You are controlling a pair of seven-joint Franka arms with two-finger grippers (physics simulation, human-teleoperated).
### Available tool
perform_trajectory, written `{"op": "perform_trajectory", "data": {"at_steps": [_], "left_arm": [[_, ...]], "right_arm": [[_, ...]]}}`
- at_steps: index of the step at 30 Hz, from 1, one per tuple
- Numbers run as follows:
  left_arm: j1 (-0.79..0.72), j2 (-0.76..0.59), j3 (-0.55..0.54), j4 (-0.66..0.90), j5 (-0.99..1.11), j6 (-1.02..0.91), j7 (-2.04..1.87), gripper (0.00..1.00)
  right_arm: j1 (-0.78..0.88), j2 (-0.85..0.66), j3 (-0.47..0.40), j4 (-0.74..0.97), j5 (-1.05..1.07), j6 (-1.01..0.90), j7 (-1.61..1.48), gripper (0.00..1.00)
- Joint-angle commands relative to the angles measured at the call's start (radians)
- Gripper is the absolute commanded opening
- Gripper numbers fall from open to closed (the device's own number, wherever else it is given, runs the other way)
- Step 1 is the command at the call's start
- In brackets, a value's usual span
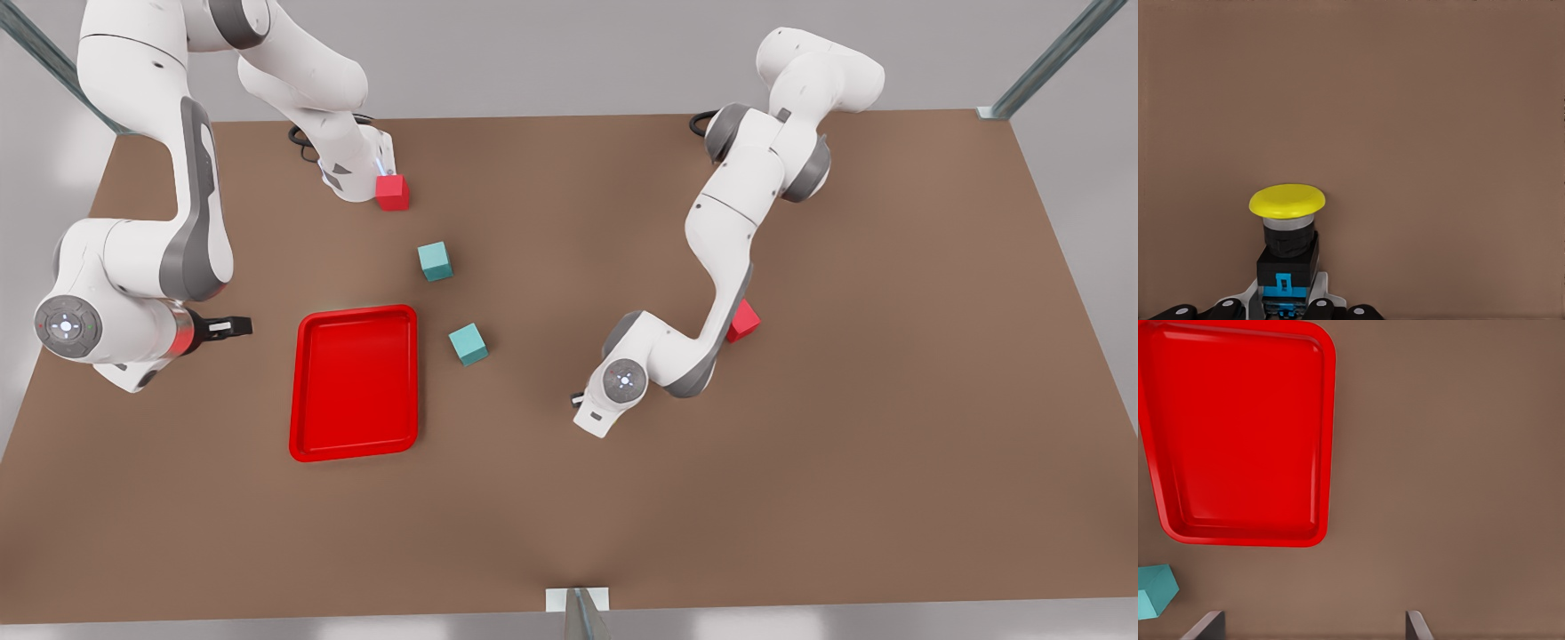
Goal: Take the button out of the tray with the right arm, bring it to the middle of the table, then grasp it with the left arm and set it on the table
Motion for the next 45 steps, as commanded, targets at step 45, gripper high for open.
{"op": "perform_trajectory", "data": {"at_steps": [45], "left_arm": [[-0.381, 0.109, 0.672, -0.062, 0.514, 0.514, -1.158, 0.35]], "right_arm": [[-0.003, -0.157, 0.005, -0.031, 0.027, 0.078, -0.059, 1.00]]}}
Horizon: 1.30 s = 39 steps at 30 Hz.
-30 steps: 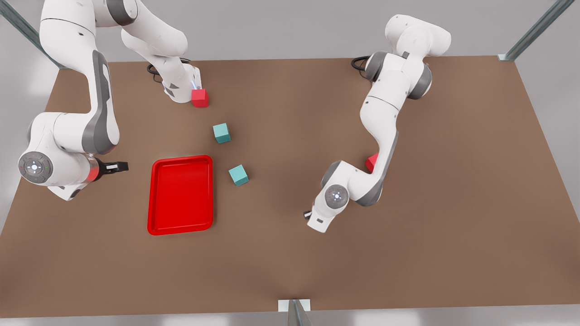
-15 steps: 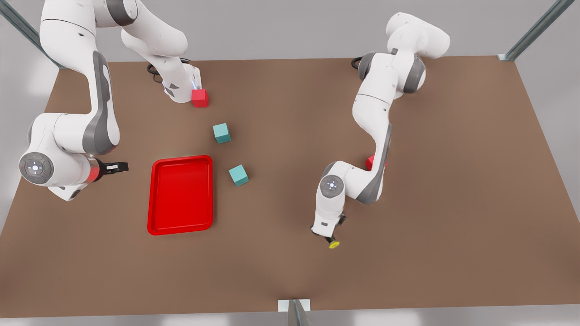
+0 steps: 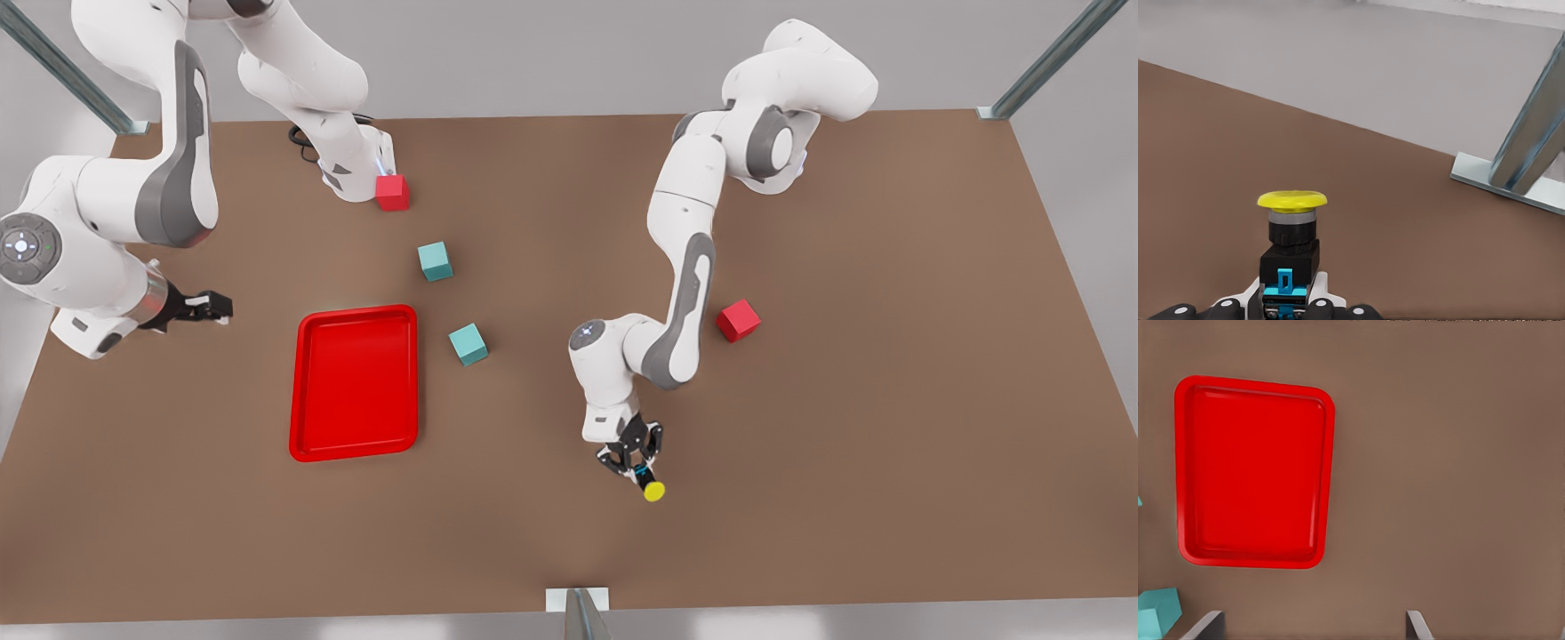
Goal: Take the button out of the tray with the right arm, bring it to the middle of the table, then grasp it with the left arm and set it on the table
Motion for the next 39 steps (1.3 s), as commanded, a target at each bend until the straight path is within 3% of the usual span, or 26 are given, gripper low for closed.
{"op": "perform_trajectory", "data": {"at_steps": [1, 6, 16, 22, 25, 27, 30, 32, 33, 34, 35, 36, 38, 39], "left_arm": [[-0.011, 0.008, 0.001, -0.011, 0.149, 0.046, -0.574, 0.35], [-0.020, 0.059, 0.001, -0.010, 0.253, 0.066, -0.695, 0.35], [-0.024, 0.096, -0.001, -0.010, 0.293, 0.087, -0.773, 0.35], [-0.031, 0.099, 0.001, -0.011, 0.318, 0.086, -0.791, 0.35], [-0.029, 0.092, -0.001, -0.014, 0.342, 0.087, -0.788, 0.59], [-0.029, 0.089, -0.001, -0.016, 0.345, 0.086, -0.788, 1.00], [-0.029, 0.086, -0.003, -0.017, 0.344, 0.086, -0.788, 1.00], [-0.026, 0.027, -0.012, -0.019, 0.333, 0.086, -0.778, 1.00], [-0.020, -0.119, -0.116, -0.096, 0.311, 0.067, -0.672, 1.00], [0.009, -0.314, -0.258, -0.205, 0.256, -0.028, -0.565, 1.00], [0.025, -0.391, -0.349, -0.215, 0.212, -0.124, -0.520, 1.00], [0.113, -0.495, -0.469, -0.208, 0.048, -0.316, -0.146, 1.00], [0.268, -0.567, -0.526, -0.077, -0.215, -0.684, 0.471, 1.00], [0.311, -0.599, -0.526, -0.060, -0.228, -0.746, 0.600, 1.00]], "right_arm": [[-0.002, -0.004, 0.000, -0.005, 0.004, 0.005, -0.033, 1.00], [0.010, 0.001, 0.002, 0.011, 0.004, -0.033, -0.031, 1.00], [0.004, 0.068, 0.023, 0.058, 0.058, 0.154, 0.028, 1.00], [0.005, 0.038, 0.023, 0.061, 0.062, 0.102, 0.085, 1.00], [0.013, 0.038, 0.025, 0.054, 0.064, 0.102, 0.085, 1.00], [0.015, 0.044, 0.023, 0.054, 0.064, 0.107, 0.085, 1.00], [0.016, 0.045, 0.025, 0.054, 0.064, 0.105, 0.087, 1.00], [0.018, 0.047, 0.023, 0.054, 0.064, 0.102, 0.087, 1.00], [0.016, 0.047, 0.025, 0.054, 0.064, 0.102, 0.087, 1.00], [0.016, 0.048, 0.023, 0.052, 0.064, 0.102, 0.087, 1.00], [0.016, 0.048, 0.023, 0.054, 0.064, 0.102, 0.087, 1.00], [0.016, 0.048, 0.023, 0.052, 0.064, 0.100, 0.087, 1.00], [0.016, 0.050, 0.025, 0.052, 0.064, 0.100, 0.087, 1.00], [0.016, 0.050, 0.025, 0.052, 0.064, 0.100, 0.087, 1.00]]}}
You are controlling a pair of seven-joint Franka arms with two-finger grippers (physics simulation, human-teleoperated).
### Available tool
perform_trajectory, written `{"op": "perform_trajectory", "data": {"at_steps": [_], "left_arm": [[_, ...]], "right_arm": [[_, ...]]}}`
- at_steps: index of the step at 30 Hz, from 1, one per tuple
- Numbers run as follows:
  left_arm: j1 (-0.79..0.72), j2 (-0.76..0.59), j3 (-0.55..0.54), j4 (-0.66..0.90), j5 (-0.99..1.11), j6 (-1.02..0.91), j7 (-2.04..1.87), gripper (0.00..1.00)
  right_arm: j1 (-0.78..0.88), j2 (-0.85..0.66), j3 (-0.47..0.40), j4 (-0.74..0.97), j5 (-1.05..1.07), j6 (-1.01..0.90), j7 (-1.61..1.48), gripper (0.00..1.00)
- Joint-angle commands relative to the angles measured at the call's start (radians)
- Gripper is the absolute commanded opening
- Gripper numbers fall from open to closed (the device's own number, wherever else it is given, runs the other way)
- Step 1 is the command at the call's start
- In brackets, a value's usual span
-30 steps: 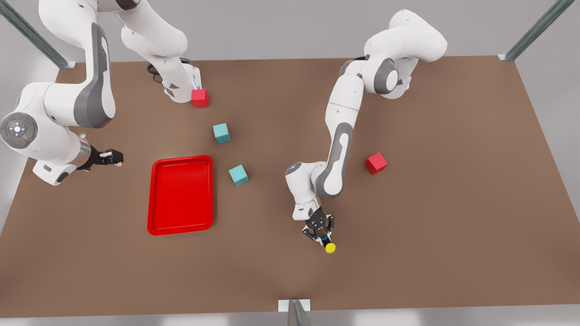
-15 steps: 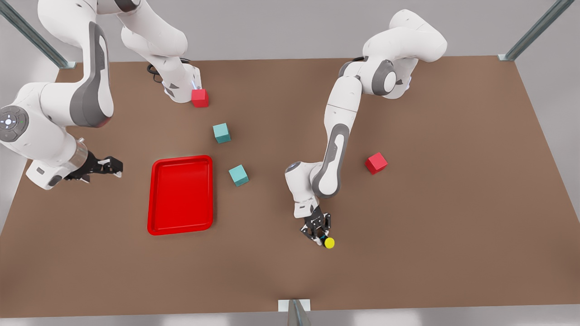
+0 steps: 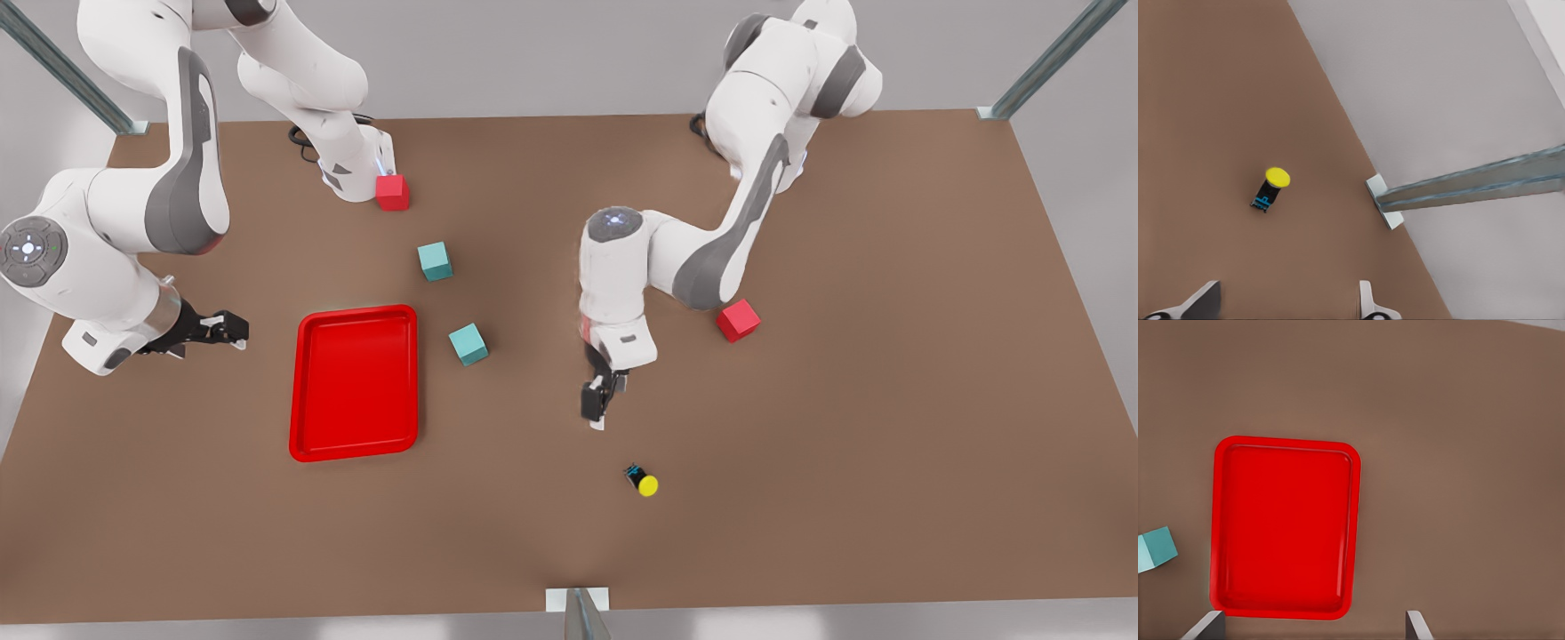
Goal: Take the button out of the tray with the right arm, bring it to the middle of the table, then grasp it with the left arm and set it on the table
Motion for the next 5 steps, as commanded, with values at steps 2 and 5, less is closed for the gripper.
{"op": "perform_trajectory", "data": {"at_steps": [2, 5], "left_arm": [[0.054, -0.051, -0.017, 0.024, -0.214, -0.462, 1.041, 1.00], [0.053, -0.072, -0.023, 0.023, -0.214, -0.499, 1.047, 1.00]], "right_arm": [[-0.001, -0.001, 0.001, -0.001, 0.001, -0.002, 0.028, 1.00], [-0.001, -0.001, 0.000, -0.007, 0.001, 0.001, 0.028, 1.00]]}}
